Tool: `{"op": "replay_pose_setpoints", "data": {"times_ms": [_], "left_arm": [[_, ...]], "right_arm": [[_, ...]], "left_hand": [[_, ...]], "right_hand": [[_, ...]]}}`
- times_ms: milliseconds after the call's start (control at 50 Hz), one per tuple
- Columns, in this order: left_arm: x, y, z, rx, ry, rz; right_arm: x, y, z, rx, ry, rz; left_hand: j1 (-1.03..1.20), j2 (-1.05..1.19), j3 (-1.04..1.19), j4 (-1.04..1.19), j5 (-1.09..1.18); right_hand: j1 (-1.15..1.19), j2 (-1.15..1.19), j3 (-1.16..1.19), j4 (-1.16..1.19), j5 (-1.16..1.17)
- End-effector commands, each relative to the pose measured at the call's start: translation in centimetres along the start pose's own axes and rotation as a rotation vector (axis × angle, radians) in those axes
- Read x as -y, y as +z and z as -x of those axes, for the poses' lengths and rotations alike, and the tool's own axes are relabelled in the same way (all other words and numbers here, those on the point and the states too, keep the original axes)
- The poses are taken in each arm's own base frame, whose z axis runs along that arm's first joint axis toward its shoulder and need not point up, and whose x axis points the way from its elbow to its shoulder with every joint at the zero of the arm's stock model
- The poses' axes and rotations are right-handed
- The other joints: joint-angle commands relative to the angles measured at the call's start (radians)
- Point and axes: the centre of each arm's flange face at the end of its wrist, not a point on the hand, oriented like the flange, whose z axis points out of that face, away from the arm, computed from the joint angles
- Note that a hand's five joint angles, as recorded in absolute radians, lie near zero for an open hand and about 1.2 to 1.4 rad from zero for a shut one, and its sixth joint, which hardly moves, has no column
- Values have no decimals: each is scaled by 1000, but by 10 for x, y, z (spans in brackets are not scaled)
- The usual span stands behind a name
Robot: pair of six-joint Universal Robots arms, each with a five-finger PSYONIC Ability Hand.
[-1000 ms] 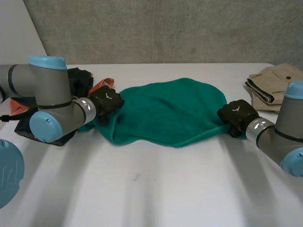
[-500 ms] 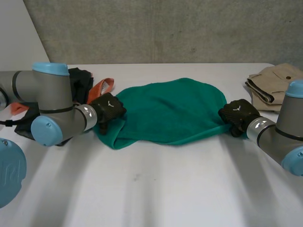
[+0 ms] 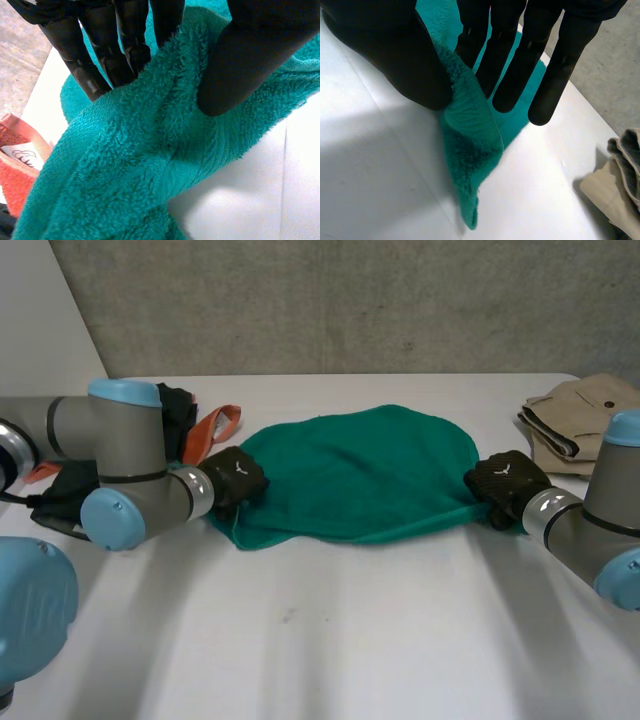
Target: Fold the laundry.
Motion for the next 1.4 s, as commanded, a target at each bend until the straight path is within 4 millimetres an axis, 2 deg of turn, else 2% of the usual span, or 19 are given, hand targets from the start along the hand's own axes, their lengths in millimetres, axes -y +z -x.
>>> {"op": "replay_pose_setpoints", "data": {"times_ms": [20,140,240,360,440,580,660,720,760,780,840,860,900,960,1040,1140,1220,1300,1400], "left_arm": [[28,-47,36,99,-45,-1],[51,-111,70,205,-190,-45],[69,-171,98,320,-386,-172],[71,-202,110,374,-554,-249],[66,-198,101,338,-624,-237],[37,-139,81,272,-619,-93],[18,-91,88,309,-580,-27],[27,-62,110,374,-528,-104],[38,-56,124,416,-503,-179],[55,-60,146,494,-468,-285],[83,-76,180,623,-442,-462],[104,-92,200,708,-434,-593],[121,-112,220,797,-443,-724],[139,-136,239,894,-501,-906],[142,-140,239,876,-527,-959],[127,-122,224,808,-546,-883],[98,-101,213,779,-577,-777],[66,-79,195,733,-616,-659],[20,-46,153,639,-667,-477]], "right_arm": [[5,-5,-25,-80,-20,40],[41,-40,-66,-180,-56,17],[94,-86,-102,-291,-78,-99],[128,-124,-122,-347,-62,-166],[124,-128,-121,-277,-56,-122],[98,-89,-96,-108,-99,-33],[80,-55,-87,-80,-169,23],[93,-24,-95,-176,-222,-44],[105,-12,-104,-252,-224,-103],[119,-2,-118,-346,-215,-187],[148,3,-143,-500,-178,-359],[165,0,-159,-586,-135,-475],[178,-4,-171,-647,-81,-594],[198,-16,-188,-718,18,-813],[210,-33,-190,-718,95,-986],[199,-33,-179,-661,90,-944],[180,-22,-161,-571,103,-847],[151,-8,-142,-470,124,-704],[89,16,-107,-317,133,-471]], "left_hand": [[232,204,214,206,241],[232,204,214,206,241],[232,204,214,206,241],[232,204,214,206,241],[232,204,214,206,241],[232,204,214,206,241],[232,204,214,206,241],[232,204,214,206,241],[232,204,214,206,241],[232,204,214,206,241],[232,204,214,206,241],[232,204,214,206,241],[232,204,214,206,241],[232,204,214,206,241],[232,204,214,206,241],[232,204,214,206,241],[232,204,214,206,241],[232,204,214,206,241],[232,204,214,206,241]], "right_hand": [[251,213,207,198,225],[251,213,207,198,225],[251,213,207,198,225],[251,213,207,198,225],[251,213,207,198,225],[251,213,207,198,225],[251,213,207,198,225],[251,213,207,198,225],[251,213,207,198,225],[251,213,207,198,225],[251,213,207,198,225],[251,213,207,198,225],[251,213,207,198,225],[251,213,207,198,225],[251,213,207,198,225],[251,213,207,198,225],[251,213,207,198,225],[251,213,207,198,225],[251,213,207,198,225]]}}
